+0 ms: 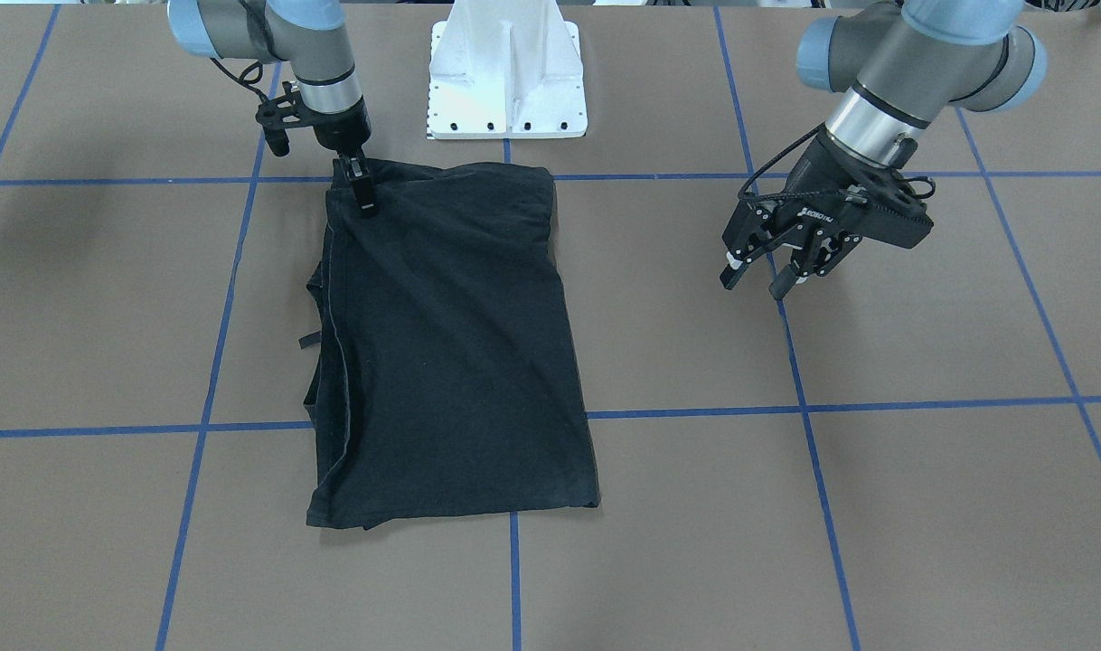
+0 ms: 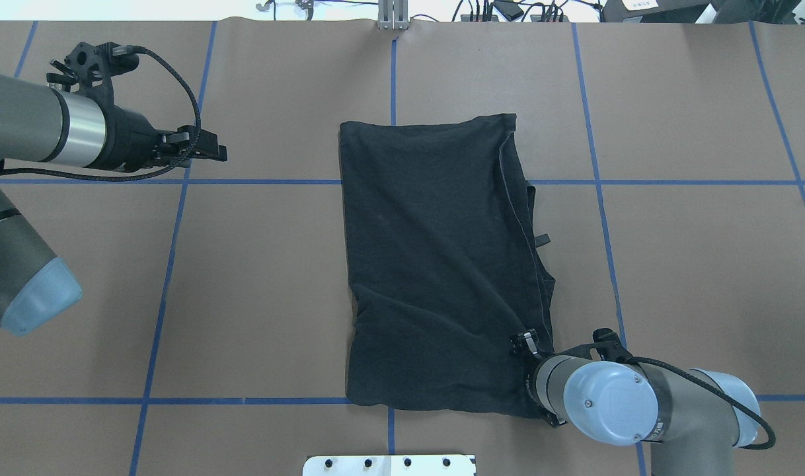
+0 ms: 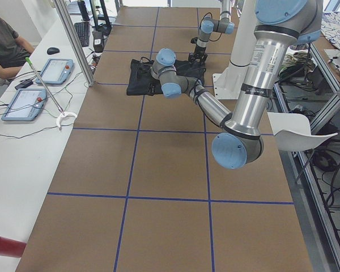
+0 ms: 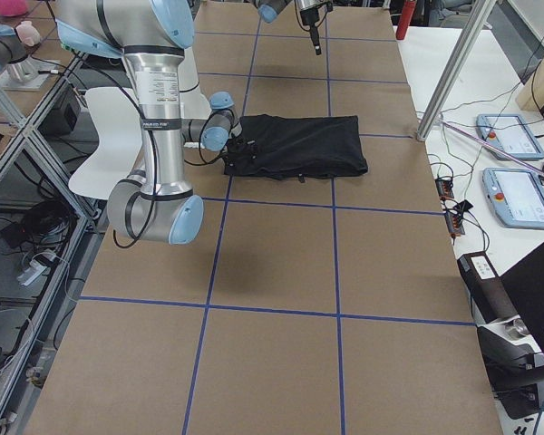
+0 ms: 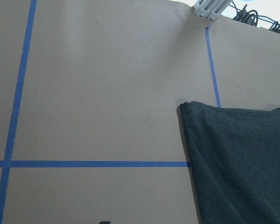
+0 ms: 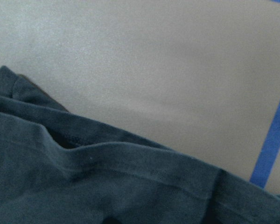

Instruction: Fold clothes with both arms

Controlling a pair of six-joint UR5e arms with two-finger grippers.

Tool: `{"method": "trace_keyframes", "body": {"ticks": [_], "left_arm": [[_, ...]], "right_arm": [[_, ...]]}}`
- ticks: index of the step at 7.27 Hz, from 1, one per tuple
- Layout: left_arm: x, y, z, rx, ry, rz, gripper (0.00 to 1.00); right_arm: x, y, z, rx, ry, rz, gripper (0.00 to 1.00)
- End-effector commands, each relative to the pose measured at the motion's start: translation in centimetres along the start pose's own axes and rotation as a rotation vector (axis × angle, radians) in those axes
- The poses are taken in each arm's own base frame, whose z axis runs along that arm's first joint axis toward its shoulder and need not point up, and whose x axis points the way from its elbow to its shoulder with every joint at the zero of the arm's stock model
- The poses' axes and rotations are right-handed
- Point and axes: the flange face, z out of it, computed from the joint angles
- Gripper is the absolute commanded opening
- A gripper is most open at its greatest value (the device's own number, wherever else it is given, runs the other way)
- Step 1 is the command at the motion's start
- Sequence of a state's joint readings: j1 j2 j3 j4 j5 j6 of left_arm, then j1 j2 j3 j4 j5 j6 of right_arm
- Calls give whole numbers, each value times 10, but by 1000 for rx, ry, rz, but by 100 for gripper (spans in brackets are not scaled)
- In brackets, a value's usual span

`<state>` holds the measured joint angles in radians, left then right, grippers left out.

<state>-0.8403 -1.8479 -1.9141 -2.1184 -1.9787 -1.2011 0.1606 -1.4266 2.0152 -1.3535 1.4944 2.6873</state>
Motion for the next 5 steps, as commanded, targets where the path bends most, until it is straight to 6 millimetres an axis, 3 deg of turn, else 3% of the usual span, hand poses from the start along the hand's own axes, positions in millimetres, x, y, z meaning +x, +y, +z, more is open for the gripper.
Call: {"method": "trace_keyframes", "body": {"ticks": [1, 3, 5], "left_arm": [[-1, 0, -1, 0, -1, 0, 72], [-2, 1, 0, -1, -3, -2, 72], [0, 2, 0, -6, 1, -34, 72]], "right_arm": [[0, 0, -1, 2, -7, -10, 0], [-6, -1, -8, -13, -9, -5, 0], [-22, -9, -36, -66, -3, 9, 0]]}}
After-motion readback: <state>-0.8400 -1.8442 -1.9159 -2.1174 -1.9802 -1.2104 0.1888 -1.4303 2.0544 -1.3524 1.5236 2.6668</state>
